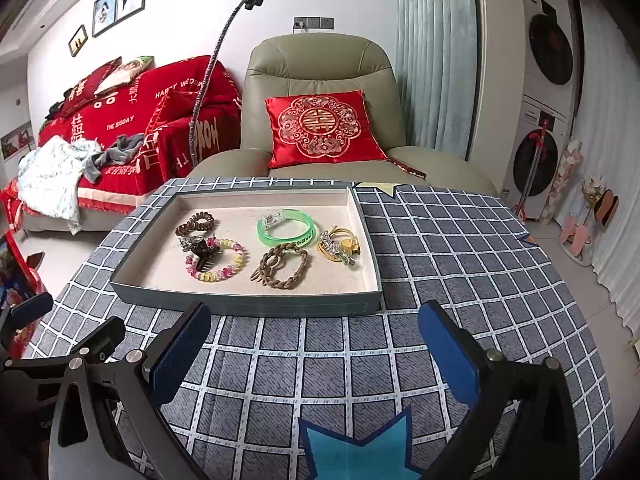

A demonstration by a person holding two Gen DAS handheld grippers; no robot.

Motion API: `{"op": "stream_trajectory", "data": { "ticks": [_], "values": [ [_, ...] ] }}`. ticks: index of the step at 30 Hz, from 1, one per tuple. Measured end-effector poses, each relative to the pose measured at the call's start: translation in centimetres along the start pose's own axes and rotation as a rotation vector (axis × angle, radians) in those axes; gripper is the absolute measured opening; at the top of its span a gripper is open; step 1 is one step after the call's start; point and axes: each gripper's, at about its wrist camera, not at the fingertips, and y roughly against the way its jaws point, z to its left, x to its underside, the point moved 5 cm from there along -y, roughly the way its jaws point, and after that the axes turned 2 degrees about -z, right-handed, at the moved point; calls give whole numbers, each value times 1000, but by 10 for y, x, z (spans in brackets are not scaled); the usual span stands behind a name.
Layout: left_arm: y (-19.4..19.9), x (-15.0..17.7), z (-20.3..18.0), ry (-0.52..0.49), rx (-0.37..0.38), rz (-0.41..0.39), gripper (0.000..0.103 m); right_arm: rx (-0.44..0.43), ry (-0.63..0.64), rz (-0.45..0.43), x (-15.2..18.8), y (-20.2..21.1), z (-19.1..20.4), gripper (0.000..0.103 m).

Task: Organize jewelry

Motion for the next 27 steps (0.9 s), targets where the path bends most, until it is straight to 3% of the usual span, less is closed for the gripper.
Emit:
{"op": "stream_trajectory", "data": {
  "ticks": [27],
  "values": [
    [-1,2,2,3,5,6,103,-1,-1,-1,0,0,0,103]
  ]
}}
